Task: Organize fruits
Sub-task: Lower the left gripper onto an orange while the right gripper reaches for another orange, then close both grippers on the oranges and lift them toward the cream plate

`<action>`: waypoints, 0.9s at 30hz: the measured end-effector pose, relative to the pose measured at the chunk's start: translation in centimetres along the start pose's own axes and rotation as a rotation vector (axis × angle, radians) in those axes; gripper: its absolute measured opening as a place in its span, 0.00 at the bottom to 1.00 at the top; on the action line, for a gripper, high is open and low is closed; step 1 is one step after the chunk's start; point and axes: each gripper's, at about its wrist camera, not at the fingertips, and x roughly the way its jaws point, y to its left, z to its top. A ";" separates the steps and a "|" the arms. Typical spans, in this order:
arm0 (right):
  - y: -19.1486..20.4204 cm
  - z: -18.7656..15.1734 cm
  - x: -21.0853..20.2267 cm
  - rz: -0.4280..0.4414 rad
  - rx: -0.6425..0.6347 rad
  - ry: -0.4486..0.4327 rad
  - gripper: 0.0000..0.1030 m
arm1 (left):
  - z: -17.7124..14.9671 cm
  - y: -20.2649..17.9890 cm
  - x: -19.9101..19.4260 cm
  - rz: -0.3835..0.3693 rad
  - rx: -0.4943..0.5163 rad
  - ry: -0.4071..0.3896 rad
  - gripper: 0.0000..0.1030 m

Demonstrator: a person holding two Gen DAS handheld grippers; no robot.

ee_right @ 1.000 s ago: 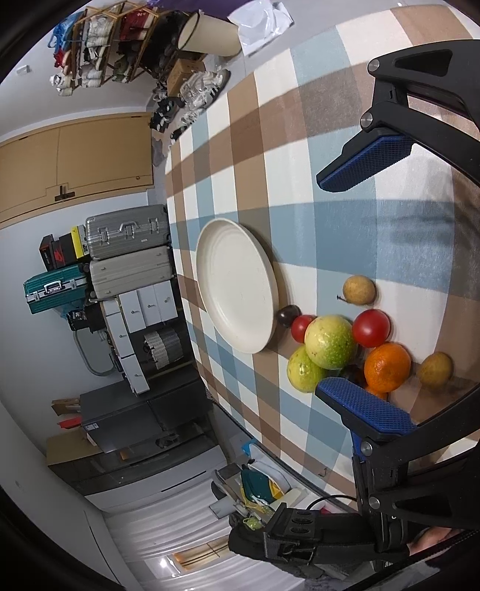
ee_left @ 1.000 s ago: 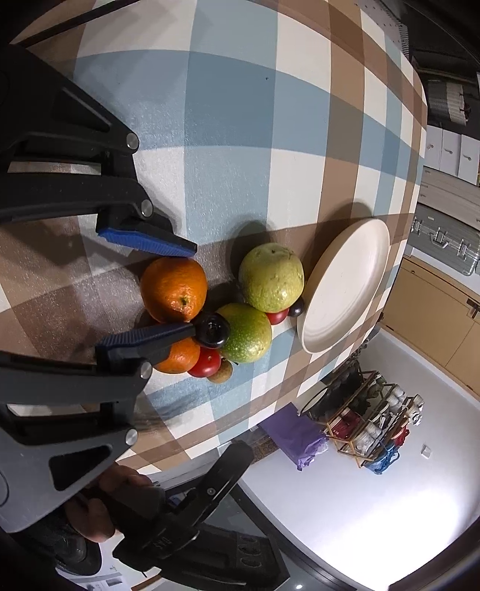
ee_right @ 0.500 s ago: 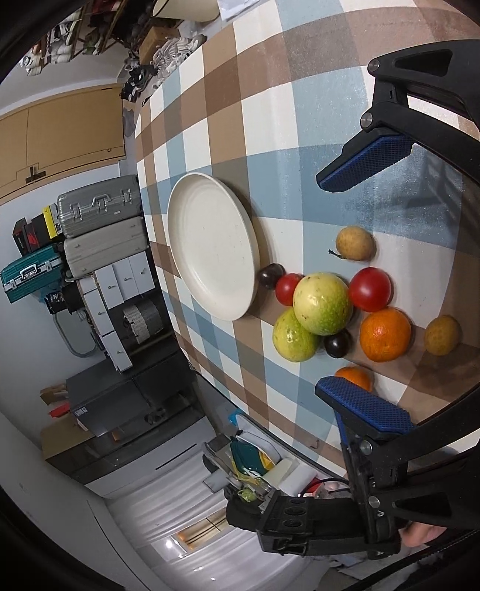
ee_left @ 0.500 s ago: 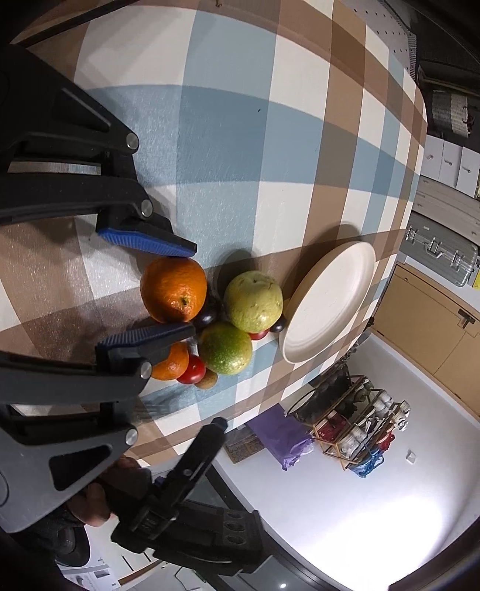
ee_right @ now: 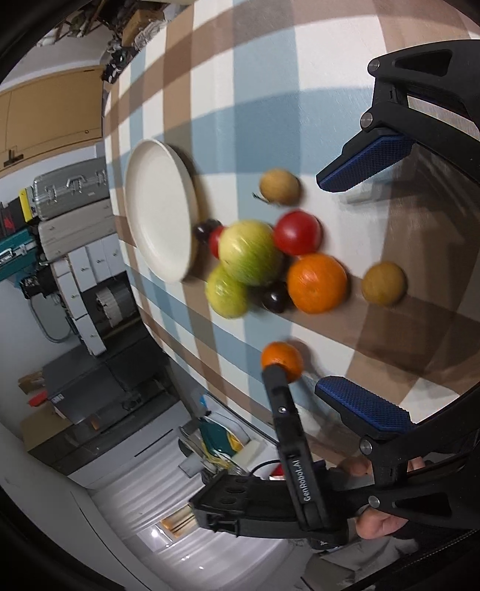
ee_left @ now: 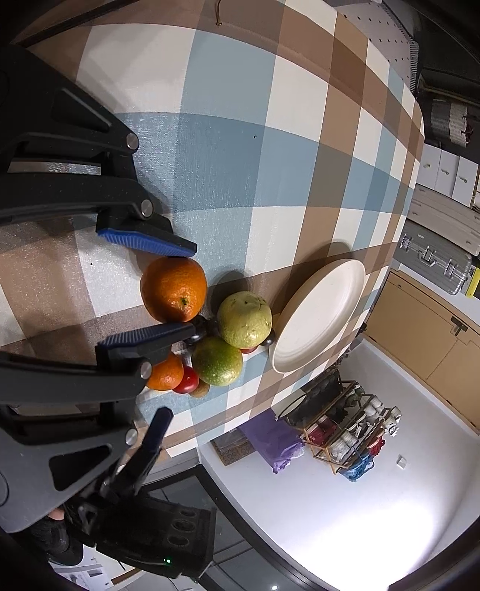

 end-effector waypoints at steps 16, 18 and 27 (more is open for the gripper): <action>1.0 0.6 3.1 0.001 0.055 0.096 0.86 | 0.1 0.5 -0.1 -0.036 -0.004 0.001 0.32; 1.2 0.7 3.4 -0.022 0.057 0.098 0.86 | 0.1 0.6 0.2 -0.033 -0.001 0.011 0.32; 0.8 0.9 3.8 -0.085 0.082 0.076 0.59 | 0.2 0.4 0.7 -0.031 0.010 0.024 0.32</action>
